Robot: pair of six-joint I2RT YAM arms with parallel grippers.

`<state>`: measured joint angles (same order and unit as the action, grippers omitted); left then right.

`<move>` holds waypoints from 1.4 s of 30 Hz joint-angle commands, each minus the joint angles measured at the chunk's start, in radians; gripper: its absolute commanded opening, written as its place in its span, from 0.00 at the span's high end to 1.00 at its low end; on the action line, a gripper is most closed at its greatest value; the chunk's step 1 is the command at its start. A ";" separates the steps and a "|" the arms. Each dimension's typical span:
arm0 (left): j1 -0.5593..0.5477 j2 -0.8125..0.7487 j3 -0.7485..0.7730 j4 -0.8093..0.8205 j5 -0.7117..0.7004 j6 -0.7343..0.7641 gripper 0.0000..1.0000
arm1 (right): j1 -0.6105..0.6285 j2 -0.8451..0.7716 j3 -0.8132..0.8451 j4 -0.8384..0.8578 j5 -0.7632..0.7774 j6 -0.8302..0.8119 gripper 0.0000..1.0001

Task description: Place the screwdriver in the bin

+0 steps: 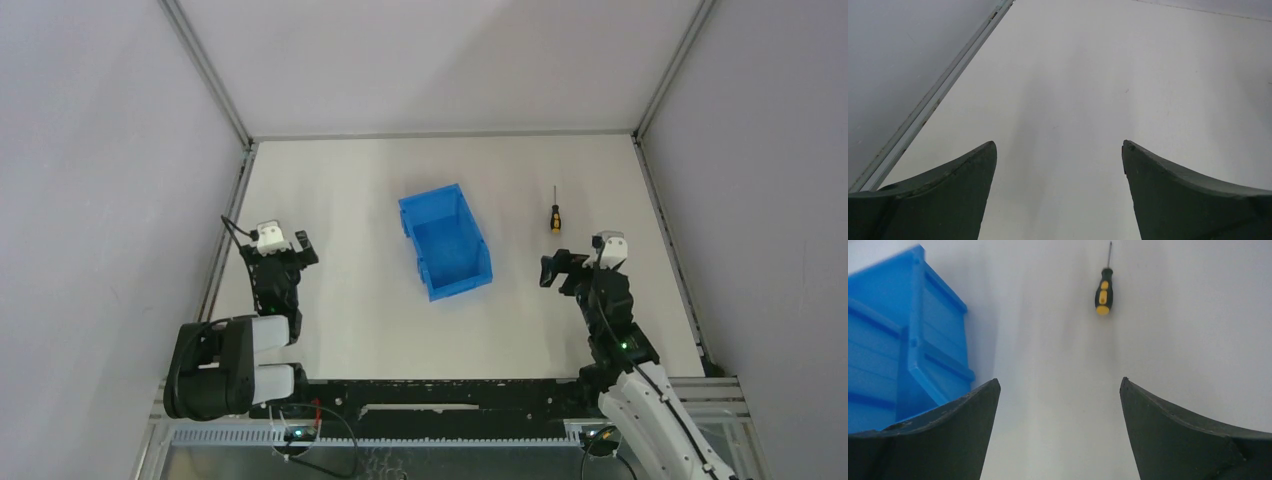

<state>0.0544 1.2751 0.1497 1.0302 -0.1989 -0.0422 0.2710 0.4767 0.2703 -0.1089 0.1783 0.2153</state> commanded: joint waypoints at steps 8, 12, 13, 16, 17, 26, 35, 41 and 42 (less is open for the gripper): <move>-0.005 -0.014 0.041 0.033 -0.004 0.021 0.00 | 0.005 -0.025 0.032 0.074 -0.019 0.036 0.00; -0.005 -0.014 0.041 0.032 -0.004 0.021 0.00 | 0.005 0.046 0.092 0.055 -0.024 0.044 0.00; -0.005 -0.014 0.041 0.033 -0.004 0.021 0.00 | 0.005 0.061 0.107 0.061 -0.023 0.028 0.00; -0.005 -0.014 0.041 0.033 -0.004 0.021 0.00 | -0.012 0.149 0.199 0.043 0.053 0.055 0.00; -0.004 -0.014 0.041 0.032 -0.004 0.021 0.00 | -0.029 0.204 0.261 -0.016 0.072 0.078 0.00; -0.004 -0.014 0.041 0.034 -0.004 0.021 0.00 | -0.179 0.907 0.887 -0.609 -0.060 0.064 0.01; -0.004 -0.014 0.041 0.033 -0.004 0.021 0.00 | -0.210 1.393 1.183 -0.679 -0.090 0.014 0.08; -0.004 -0.014 0.041 0.033 -0.004 0.021 0.00 | -0.235 1.585 1.315 -0.685 -0.089 0.009 0.15; -0.004 -0.014 0.042 0.033 -0.004 0.021 0.00 | -0.239 1.607 1.327 -0.687 -0.085 0.008 0.17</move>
<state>0.0544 1.2751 0.1497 1.0302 -0.1989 -0.0418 0.0540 2.0274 1.5108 -0.7780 0.0910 0.2436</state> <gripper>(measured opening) 0.996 0.857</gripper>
